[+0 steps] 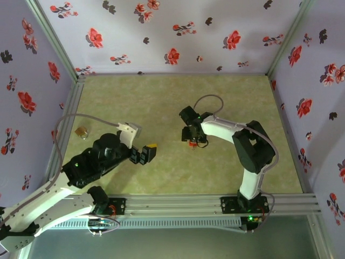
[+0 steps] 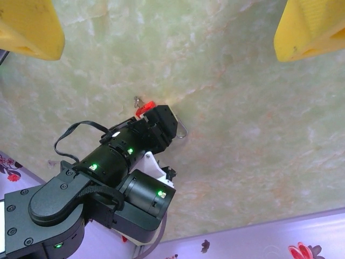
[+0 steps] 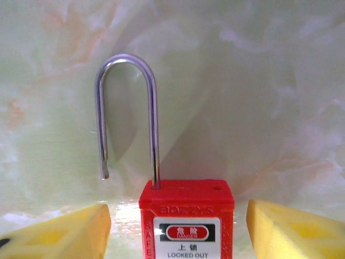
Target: Unlock with the key
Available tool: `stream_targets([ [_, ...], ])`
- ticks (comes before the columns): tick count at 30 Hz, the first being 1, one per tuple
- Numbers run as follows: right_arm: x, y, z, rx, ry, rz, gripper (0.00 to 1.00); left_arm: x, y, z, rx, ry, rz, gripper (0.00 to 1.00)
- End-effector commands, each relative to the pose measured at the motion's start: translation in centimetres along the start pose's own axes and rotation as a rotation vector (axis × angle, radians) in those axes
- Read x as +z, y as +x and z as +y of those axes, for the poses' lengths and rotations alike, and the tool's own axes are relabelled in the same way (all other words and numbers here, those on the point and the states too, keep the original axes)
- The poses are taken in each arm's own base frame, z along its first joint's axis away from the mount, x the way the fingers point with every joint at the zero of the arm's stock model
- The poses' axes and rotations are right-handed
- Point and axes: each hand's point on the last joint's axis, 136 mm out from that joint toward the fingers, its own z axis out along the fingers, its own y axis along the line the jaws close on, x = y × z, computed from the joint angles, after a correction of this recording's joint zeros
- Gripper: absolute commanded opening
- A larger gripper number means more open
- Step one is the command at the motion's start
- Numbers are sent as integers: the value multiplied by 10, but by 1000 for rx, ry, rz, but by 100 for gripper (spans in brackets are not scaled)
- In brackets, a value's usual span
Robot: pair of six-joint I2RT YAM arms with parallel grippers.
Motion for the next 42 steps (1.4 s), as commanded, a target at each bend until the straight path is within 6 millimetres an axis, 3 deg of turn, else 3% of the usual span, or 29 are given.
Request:
stream_targets([
  [1,-43,-17,-4,23,-17,-98,72,-6,-6,-4,-17,21,-32,100],
  [5,-92,-26,-39,44,15,-178,74,-9,-12,-6,-18,31,-51,100],
  [7,-105,-31,-79,107,59,-186,74,-8,-14,-7,-17,36,-55,100],
  [13,-110,-20,-234,464,228,-177,72,-6,-13,-11,-19,60,-56,100],
  [16,-109,-7,-290,595,326,-173,70,-5,-11,-12,-17,66,-54,100],
  [19,-105,5,-325,678,401,-171,68,-5,-11,-12,-11,70,-53,100],
  [24,-97,15,-358,758,439,-162,56,-4,-7,-12,-13,72,-43,100],
  [28,-90,7,-370,778,431,-179,48,-5,-4,-12,-18,72,-42,100],
  [35,-76,-4,-377,794,385,-150,40,-6,-3,-11,-16,72,-43,100],
  [42,-59,3,-382,816,377,-125,38,-4,-4,-12,-15,72,-44,100],
])
